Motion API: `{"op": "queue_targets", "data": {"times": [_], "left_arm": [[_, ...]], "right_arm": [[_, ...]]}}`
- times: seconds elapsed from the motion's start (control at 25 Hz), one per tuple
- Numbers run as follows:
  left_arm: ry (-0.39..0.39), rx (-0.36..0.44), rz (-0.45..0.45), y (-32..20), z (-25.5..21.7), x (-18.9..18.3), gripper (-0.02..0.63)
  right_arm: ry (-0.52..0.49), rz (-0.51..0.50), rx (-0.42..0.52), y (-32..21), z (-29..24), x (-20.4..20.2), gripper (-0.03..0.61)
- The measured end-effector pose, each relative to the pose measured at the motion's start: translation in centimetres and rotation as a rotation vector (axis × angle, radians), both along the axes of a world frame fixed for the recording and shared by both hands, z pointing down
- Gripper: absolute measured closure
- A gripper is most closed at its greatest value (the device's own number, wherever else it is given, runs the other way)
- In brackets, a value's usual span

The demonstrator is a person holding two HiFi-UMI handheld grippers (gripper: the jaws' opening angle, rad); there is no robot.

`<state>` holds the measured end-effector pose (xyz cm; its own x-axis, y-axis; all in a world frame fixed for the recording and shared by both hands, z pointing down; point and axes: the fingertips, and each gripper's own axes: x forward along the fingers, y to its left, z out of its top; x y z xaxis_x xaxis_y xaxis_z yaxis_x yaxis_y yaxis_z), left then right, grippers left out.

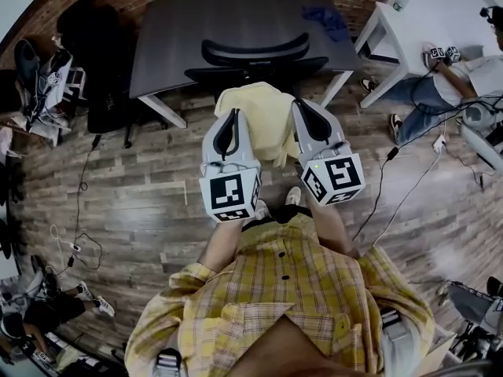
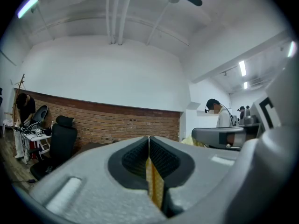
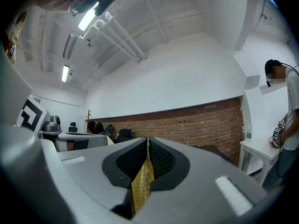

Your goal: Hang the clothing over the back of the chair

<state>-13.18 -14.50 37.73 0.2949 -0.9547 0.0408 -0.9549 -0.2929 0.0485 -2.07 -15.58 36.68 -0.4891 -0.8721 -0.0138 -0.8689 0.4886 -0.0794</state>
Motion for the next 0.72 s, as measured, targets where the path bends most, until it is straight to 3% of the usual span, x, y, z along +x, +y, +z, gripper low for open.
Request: {"op": "queue_targets", "data": {"times": [0.72], "left_arm": [[-0.007,0.086,-0.103,-4.6,-4.9,1.2,0.607]], "right_arm": [[-0.059,-0.093,0.113,-5.4,-5.2,3.1,0.561]]}}
